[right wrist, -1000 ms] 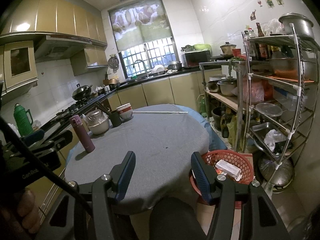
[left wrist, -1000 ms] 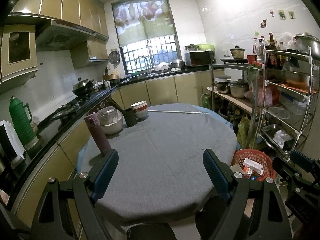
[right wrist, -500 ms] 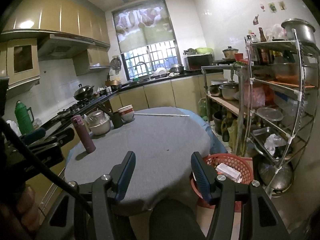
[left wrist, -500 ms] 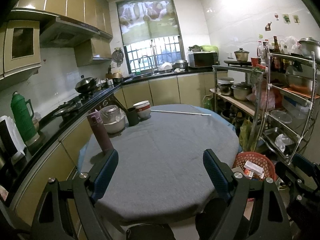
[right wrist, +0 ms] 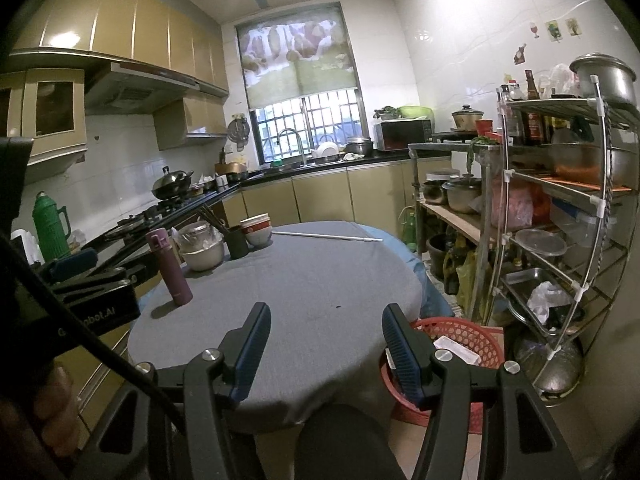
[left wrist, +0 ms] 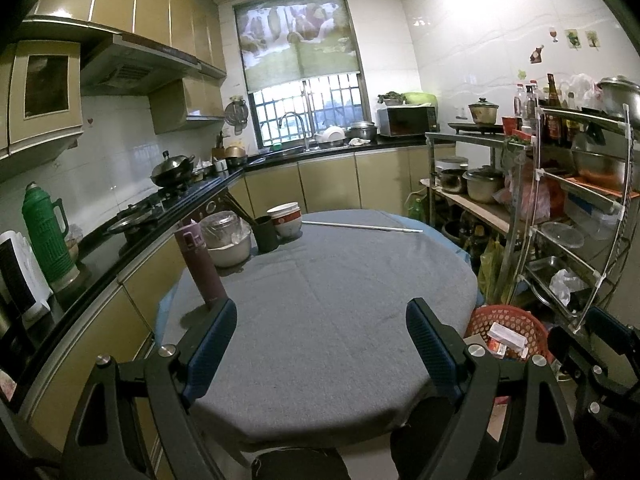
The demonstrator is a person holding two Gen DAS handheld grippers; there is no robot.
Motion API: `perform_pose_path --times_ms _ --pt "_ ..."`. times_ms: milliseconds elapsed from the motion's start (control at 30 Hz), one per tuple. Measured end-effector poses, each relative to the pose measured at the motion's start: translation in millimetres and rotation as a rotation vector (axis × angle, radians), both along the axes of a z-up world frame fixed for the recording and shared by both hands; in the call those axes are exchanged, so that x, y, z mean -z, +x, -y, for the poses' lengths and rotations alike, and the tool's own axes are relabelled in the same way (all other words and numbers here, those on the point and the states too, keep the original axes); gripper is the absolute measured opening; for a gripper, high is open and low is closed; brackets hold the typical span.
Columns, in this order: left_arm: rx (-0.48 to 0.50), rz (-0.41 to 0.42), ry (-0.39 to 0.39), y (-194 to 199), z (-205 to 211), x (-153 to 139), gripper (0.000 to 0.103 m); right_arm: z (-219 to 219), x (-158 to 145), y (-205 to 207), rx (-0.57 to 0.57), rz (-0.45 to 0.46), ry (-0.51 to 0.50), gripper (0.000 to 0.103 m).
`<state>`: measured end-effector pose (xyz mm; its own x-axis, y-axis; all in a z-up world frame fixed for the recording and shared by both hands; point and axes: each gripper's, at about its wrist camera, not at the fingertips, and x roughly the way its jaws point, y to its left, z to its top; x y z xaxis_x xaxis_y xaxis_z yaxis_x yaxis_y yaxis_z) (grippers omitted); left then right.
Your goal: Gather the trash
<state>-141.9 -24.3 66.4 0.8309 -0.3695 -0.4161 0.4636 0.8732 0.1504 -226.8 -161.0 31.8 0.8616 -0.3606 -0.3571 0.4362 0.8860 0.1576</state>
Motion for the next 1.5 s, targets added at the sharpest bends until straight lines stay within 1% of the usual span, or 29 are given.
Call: perform_pose_path --times_ms 1500 --pt "-0.006 0.004 -0.006 -7.2 4.6 -0.5 0.087 -0.1 4.2 -0.1 -0.001 -0.001 0.008 0.062"
